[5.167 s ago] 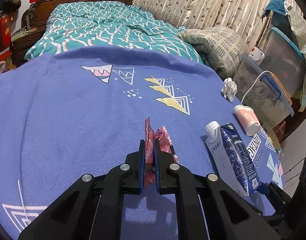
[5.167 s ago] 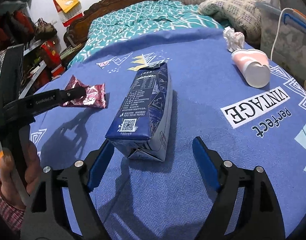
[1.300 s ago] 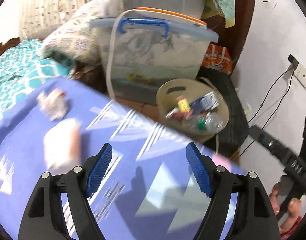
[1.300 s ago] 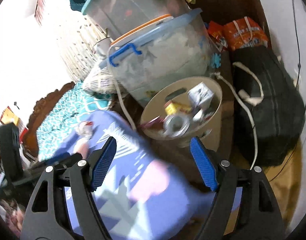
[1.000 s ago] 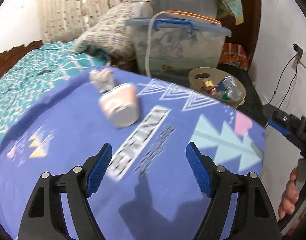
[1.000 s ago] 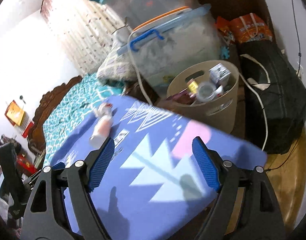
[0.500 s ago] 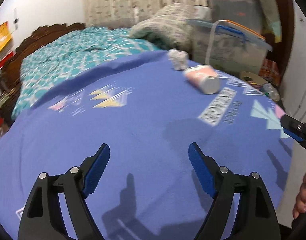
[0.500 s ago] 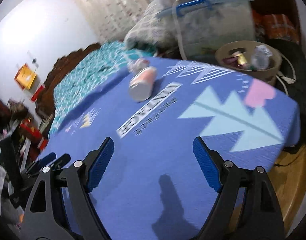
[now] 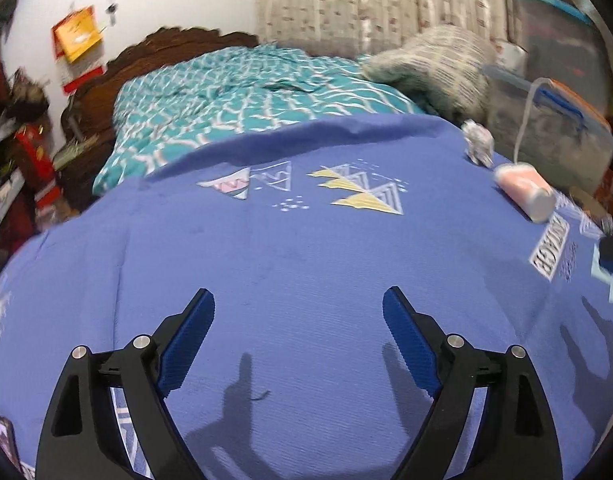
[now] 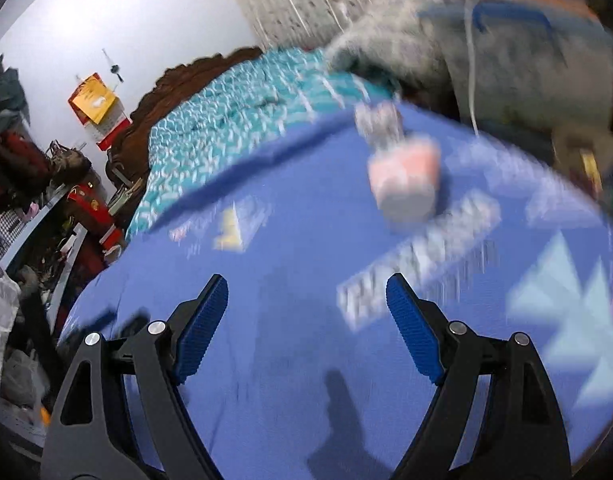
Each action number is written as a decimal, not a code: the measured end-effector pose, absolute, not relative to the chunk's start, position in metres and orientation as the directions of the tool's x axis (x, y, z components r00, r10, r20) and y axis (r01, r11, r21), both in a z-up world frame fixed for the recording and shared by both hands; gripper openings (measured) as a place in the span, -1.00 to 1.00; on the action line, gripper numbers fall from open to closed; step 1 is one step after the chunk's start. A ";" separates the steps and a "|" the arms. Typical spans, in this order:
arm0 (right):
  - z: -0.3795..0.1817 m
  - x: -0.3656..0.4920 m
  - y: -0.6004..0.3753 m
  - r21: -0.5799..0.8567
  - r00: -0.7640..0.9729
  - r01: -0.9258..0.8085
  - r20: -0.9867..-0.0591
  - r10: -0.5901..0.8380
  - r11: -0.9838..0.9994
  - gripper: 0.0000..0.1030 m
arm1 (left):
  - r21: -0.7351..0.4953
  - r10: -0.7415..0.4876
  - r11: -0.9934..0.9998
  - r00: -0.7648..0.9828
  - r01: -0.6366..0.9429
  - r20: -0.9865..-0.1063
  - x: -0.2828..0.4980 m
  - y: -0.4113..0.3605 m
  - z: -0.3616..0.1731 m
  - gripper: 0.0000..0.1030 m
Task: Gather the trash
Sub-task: 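Return both tools over the bed toward the tissue and paper cup, then grasp the white crumpled tissue with the left gripper while the right grasps the pink paper cup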
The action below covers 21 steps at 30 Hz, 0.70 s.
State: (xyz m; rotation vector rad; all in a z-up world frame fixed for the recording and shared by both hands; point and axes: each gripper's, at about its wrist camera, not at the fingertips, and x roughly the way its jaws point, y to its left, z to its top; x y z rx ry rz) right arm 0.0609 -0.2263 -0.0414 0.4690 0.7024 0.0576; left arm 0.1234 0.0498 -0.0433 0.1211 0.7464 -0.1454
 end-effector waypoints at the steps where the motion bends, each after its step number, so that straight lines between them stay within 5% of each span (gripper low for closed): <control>1: -0.032 0.075 -0.231 0.416 0.777 0.095 -0.598 0.194 0.904 0.58 | 0.028 -0.103 0.985 0.718 0.168 -0.689 0.125 0.055 -0.044 0.60; 5: 0.004 0.163 -0.267 0.332 0.775 0.120 -0.621 0.121 0.936 0.58 | -0.048 -0.141 0.987 0.693 0.153 -0.707 0.133 0.067 -0.045 0.60; 8: 0.005 0.248 -0.293 0.246 0.672 0.192 -0.738 0.056 0.950 0.63 | -0.077 -0.156 0.987 0.693 0.144 -0.704 0.133 0.071 -0.045 0.60; 13: -0.045 0.352 -0.337 0.432 0.487 0.352 -0.842 0.232 0.830 0.66 | -0.088 -0.167 0.985 0.706 0.147 -0.689 0.132 0.072 -0.043 0.60; 16: -0.070 0.385 -0.344 0.420 0.423 0.420 -0.875 0.236 0.804 0.64 | -0.096 -0.175 0.984 0.716 0.151 -0.676 0.130 0.073 -0.041 0.60; 17: -0.074 0.392 -0.341 0.393 0.411 0.422 -0.886 0.214 0.817 0.56 | -0.099 -0.179 0.983 0.717 0.152 -0.673 0.130 0.073 -0.040 0.60; 18: -0.078 0.397 -0.336 0.371 0.396 0.410 -0.895 0.204 0.833 0.16 | -0.106 -0.185 0.982 0.718 0.153 -0.671 0.131 0.074 -0.040 0.60; 21: -0.083 0.400 -0.309 0.353 0.370 0.314 -0.900 0.229 0.881 0.02 | -0.119 -0.193 0.981 0.716 0.153 -0.671 0.132 0.076 -0.040 0.60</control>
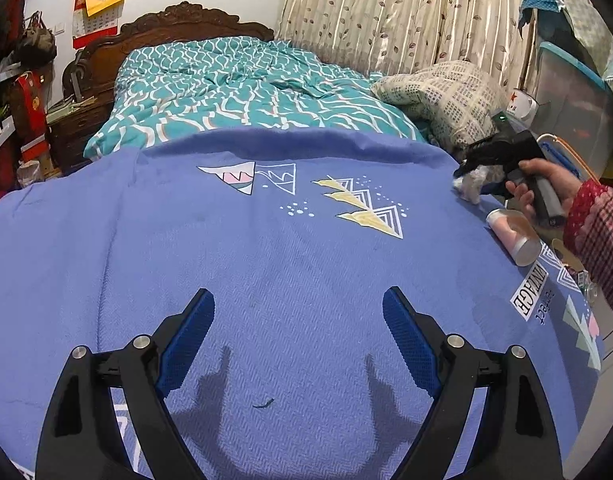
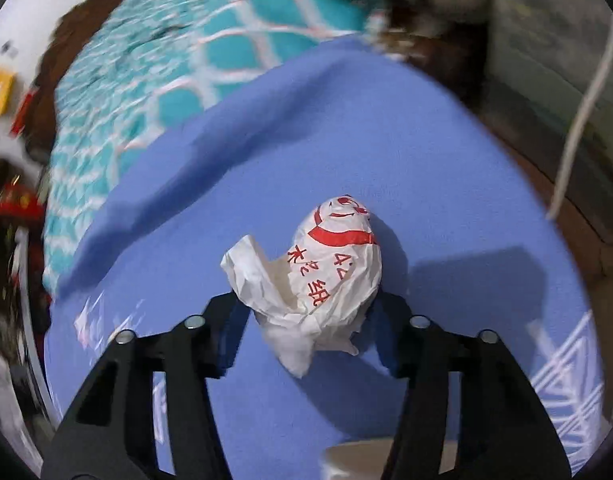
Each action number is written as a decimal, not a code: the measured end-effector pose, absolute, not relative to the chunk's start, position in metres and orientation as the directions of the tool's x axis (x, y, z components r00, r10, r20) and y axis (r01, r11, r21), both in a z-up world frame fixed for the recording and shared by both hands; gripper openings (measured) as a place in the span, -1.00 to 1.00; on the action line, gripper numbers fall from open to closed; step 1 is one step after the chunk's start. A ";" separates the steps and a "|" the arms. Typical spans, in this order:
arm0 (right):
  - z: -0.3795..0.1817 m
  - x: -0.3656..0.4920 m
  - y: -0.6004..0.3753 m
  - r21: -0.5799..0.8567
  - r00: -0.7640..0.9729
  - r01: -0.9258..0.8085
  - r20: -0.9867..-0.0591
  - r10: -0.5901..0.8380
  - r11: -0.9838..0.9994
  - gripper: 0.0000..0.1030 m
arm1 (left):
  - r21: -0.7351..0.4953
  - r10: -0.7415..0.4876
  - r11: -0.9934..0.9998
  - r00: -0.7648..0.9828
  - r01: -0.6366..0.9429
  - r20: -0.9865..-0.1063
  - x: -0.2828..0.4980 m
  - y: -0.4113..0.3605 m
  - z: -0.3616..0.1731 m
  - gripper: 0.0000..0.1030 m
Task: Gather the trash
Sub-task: 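Grasp the white crumpled tissue with the left gripper while the right grasps the pink paper cup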
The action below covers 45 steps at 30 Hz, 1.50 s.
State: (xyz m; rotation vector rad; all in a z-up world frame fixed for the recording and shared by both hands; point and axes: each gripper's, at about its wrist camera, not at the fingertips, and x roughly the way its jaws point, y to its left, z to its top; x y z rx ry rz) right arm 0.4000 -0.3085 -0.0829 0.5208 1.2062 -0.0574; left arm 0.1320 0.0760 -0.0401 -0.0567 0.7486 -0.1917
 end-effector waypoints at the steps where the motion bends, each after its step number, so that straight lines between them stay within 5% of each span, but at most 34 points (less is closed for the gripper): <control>1: -0.081 0.395 -0.294 0.370 0.375 0.269 -0.891 0.257 0.889 0.02 | -0.126 -0.199 0.980 0.715 0.154 -0.670 0.132 0.077 -0.040 0.60; 8: -0.068 0.261 -0.105 0.391 0.283 -0.275 -0.840 0.463 0.878 0.16 | -0.281 -0.290 0.950 0.705 0.133 -0.647 0.136 0.105 -0.037 0.60; 11: -0.063 0.187 -0.059 0.363 0.304 -0.395 -0.816 0.493 0.844 0.40 | -0.375 -0.333 0.922 0.703 0.102 -0.629 0.138 0.123 -0.038 0.61; 14: -0.055 0.136 -0.037 0.384 0.318 -0.484 -0.760 0.567 0.786 0.87 | -0.408 -0.340 0.910 0.696 0.074 -0.632 0.141 0.131 -0.040 0.61; 18: -0.039 0.106 -0.067 0.354 0.432 -0.489 -0.695 0.574 0.797 0.88 | -0.401 -0.374 0.908 0.674 0.125 -0.638 0.137 0.116 -0.039 0.61; 21: -0.029 0.102 -0.139 0.386 0.548 -0.407 -0.622 0.559 0.828 0.90 | -0.388 -0.413 0.901 0.651 0.192 -0.637 0.125 0.096 -0.035 0.80; 26: -0.033 0.129 -0.276 0.384 0.747 -0.051 -0.598 0.290 0.922 0.90 | -0.281 -0.414 0.910 0.634 0.305 -0.653 0.107 0.052 -0.031 0.83; 31: -0.066 0.183 -0.382 0.551 0.719 0.230 -0.652 0.241 0.802 0.83 | -0.145 -0.292 0.952 0.663 0.268 -0.689 0.112 0.030 -0.034 0.83; 38: -0.093 0.244 -0.408 0.663 0.682 0.234 -0.633 0.366 0.711 0.68 | -0.172 -0.226 0.974 0.651 0.147 -0.724 0.134 0.069 -0.045 0.83; 39: -0.092 0.250 -0.405 0.651 0.675 0.221 -0.639 0.368 0.726 0.39 | -0.185 -0.231 0.973 0.641 0.139 -0.732 0.137 0.073 -0.047 0.83; 40: -0.093 0.254 -0.396 0.637 0.665 0.210 -0.649 0.369 0.742 -0.14 | -0.195 -0.236 0.971 0.633 0.135 -0.737 0.139 0.076 -0.049 0.83; 44: -0.099 0.251 -0.365 0.652 0.628 0.165 -0.648 0.431 0.740 -0.18 | -0.220 -0.258 0.966 0.612 0.138 -0.747 0.143 0.078 -0.055 0.77; 45: -0.097 0.249 -0.357 0.642 0.618 0.143 -0.652 0.438 0.753 -0.19 | -0.221 -0.264 0.964 0.610 0.147 -0.747 0.142 0.077 -0.056 0.49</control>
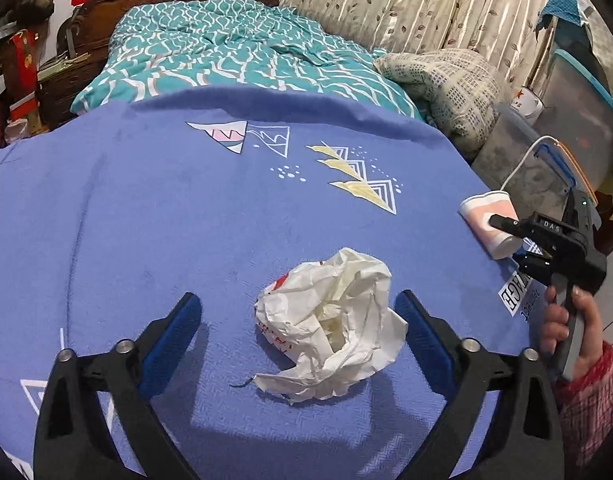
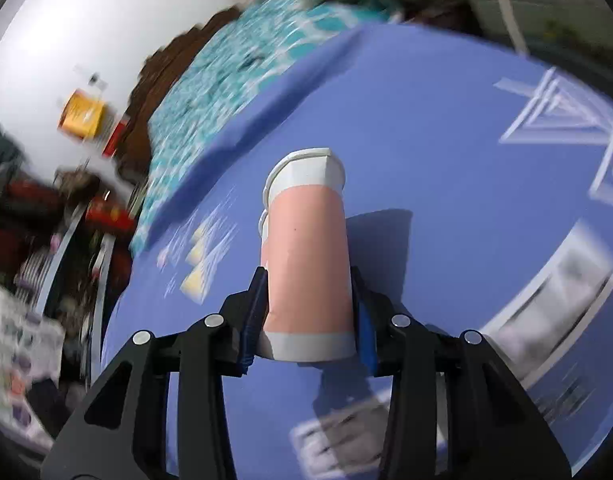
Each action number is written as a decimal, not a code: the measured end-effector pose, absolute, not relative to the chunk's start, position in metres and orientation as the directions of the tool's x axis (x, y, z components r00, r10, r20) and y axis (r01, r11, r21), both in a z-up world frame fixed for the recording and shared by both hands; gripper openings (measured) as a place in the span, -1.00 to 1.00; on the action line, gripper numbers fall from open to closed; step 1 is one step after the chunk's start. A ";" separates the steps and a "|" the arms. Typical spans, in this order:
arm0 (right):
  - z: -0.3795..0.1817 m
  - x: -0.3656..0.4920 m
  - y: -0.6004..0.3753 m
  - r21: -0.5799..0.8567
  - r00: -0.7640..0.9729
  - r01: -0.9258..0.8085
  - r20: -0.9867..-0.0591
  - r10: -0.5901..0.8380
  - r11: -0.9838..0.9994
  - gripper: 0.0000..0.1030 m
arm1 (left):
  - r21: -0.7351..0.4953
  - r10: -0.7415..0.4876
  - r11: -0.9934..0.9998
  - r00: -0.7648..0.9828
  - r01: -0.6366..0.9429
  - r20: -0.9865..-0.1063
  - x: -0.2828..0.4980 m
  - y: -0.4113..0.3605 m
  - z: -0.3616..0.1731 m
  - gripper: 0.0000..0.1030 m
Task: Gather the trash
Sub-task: 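Grasp the white crumpled tissue with the left gripper while the right grasps the pink paper cup, then lift the tissue with the left gripper while the right lifts the paper cup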
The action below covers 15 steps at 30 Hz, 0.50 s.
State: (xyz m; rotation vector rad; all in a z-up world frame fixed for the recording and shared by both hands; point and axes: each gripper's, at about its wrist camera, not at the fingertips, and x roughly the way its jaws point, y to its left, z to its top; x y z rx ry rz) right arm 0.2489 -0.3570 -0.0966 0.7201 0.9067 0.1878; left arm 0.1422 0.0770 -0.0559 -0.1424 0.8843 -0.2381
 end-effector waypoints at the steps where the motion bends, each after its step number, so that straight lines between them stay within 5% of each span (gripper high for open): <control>1: -0.096 0.246 -0.346 0.654 0.602 0.120 -0.646 0.470 0.747 -0.19 | -0.227 -0.275 0.961 0.602 0.156 -0.750 0.142 0.076 -0.057 0.22; 4: -0.094 0.222 -0.308 0.699 0.536 0.023 -0.612 0.581 0.715 -0.19 | -0.237 -0.291 0.956 0.599 0.170 -0.746 0.136 0.076 -0.057 -0.08; 10: -0.105 0.163 -0.249 0.732 0.456 -0.110 -0.563 0.689 0.672 -0.19 | -0.305 -0.397 0.917 0.547 0.255 -0.737 0.109 0.057 -0.053 -0.10; 15: -0.104 0.134 -0.299 0.716 0.495 -0.094 -0.570 0.656 0.692 -0.19 | -0.188 -0.342 0.931 0.567 0.314 -0.749 0.075 0.020 -0.056 -0.08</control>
